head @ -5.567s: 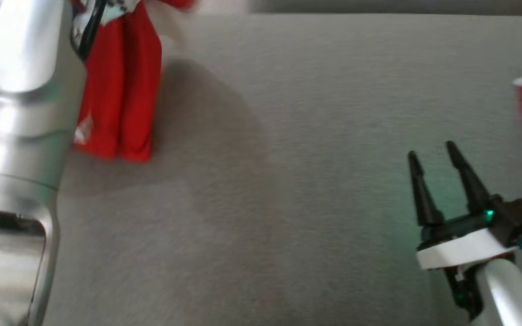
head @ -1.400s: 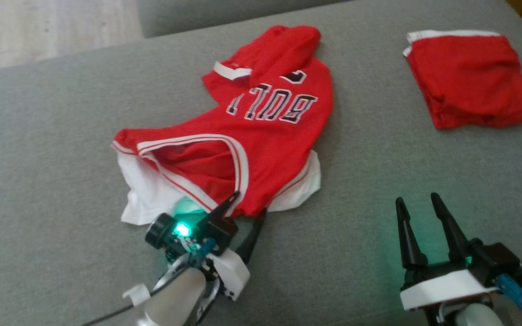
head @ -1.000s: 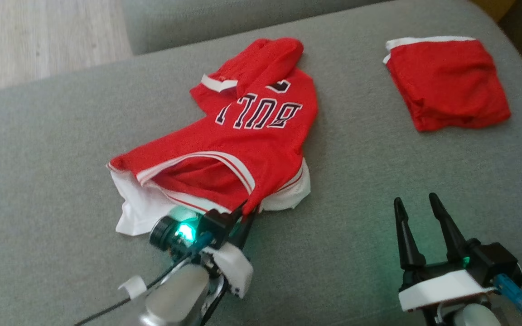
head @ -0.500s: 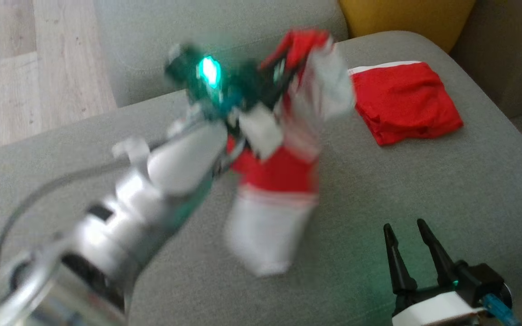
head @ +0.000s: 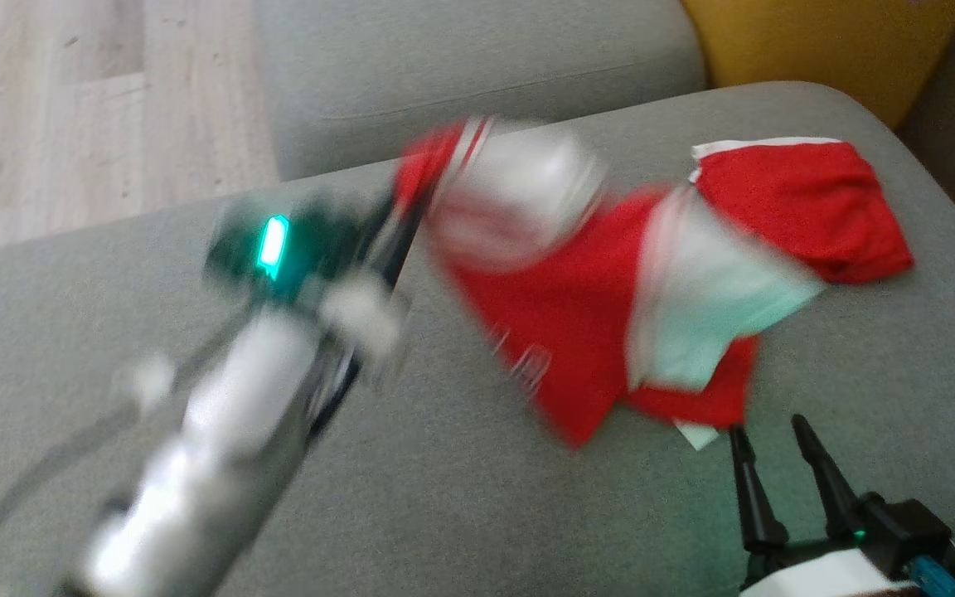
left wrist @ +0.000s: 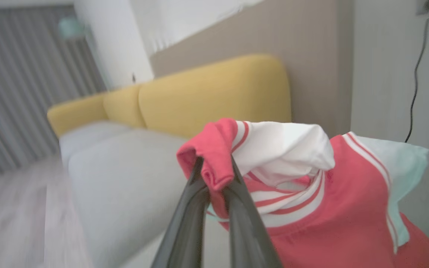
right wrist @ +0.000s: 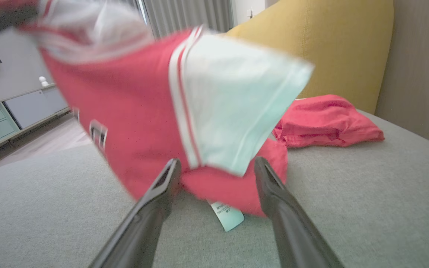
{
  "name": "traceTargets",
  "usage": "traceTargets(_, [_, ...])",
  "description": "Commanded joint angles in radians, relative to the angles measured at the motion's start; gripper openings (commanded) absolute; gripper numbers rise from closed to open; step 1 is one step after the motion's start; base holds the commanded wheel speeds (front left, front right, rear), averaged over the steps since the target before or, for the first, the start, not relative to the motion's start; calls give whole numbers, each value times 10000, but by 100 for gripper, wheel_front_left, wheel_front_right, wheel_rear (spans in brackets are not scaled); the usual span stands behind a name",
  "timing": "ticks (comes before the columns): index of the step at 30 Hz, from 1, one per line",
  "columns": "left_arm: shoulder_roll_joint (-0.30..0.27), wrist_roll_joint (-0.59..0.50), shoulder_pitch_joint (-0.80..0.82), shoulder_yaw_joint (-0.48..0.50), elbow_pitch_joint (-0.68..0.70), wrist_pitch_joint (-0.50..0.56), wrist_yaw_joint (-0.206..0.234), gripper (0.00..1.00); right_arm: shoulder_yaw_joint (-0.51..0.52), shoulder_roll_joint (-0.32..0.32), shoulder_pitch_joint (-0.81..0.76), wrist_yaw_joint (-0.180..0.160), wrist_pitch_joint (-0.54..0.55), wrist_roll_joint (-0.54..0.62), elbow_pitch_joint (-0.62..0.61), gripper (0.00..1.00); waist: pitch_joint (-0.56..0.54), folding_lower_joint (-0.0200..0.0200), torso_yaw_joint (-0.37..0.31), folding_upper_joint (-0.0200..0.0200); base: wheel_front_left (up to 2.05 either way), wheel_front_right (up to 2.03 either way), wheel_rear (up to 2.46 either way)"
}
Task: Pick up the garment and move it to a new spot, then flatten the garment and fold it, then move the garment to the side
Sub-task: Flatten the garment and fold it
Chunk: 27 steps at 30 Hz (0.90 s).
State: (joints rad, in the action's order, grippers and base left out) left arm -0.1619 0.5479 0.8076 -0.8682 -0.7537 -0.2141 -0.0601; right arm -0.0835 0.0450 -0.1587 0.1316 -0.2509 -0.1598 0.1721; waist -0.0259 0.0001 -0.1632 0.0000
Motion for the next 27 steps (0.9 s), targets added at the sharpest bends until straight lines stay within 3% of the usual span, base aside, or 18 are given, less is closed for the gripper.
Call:
traceTargets(1, [-592, 286, -356, 524, 421, -186, 173, 0, -104, 54, 166, -9, -109, -4, -370, 100, 78, -1, 303, 0, 0, 0, 0])
traceTargets(7, [-1760, 1090, -3596, 1109, 1351, -383, 887, 0, 237, 53, -31, -9, -109, 73, -473, 100, 267, -1, 902, 0, 0, 0, 0])
traceTargets(11, [-2202, 1324, -4752, 1529, 1932, -441, 1339, 0, 278, 53, -44, -9, -109, 129, -491, 100, 339, -1, 1221, 0, 0, 0, 0])
traceTargets(19, [-2582, 1053, -5410, 2078, 2795, -471, 1995, 0, 238, 53, 70, -9, -109, 185, -464, 100, 413, -1, 1453, 0, 0, 0, 0])
traceTargets(24, [-2541, 987, -5719, 2244, 3043, -474, 2105, 0, 176, 53, 109, -9, -109, 205, -411, 100, 403, -1, 1421, 0, 0, 0, 0])
traceTargets(25, [-2516, 1000, -5776, 2269, 3002, -474, 2176, 15, 164, 53, 116, -9, -109, 206, -401, 100, 402, -1, 1392, 0, 0, 0, 0])
traceTargets(26, [-2494, 988, -5858, 2311, 2881, -475, 2364, 100, 126, 53, 136, -9, -109, 207, -380, 100, 402, -1, 1314, 0, 0, 0, 0])
traceTargets(27, [-2492, 943, -5872, 2354, 2851, -475, 2505, 100, 118, 53, 146, -9, -109, 202, -378, 100, 409, -1, 1269, 0, 0, 0, 0])
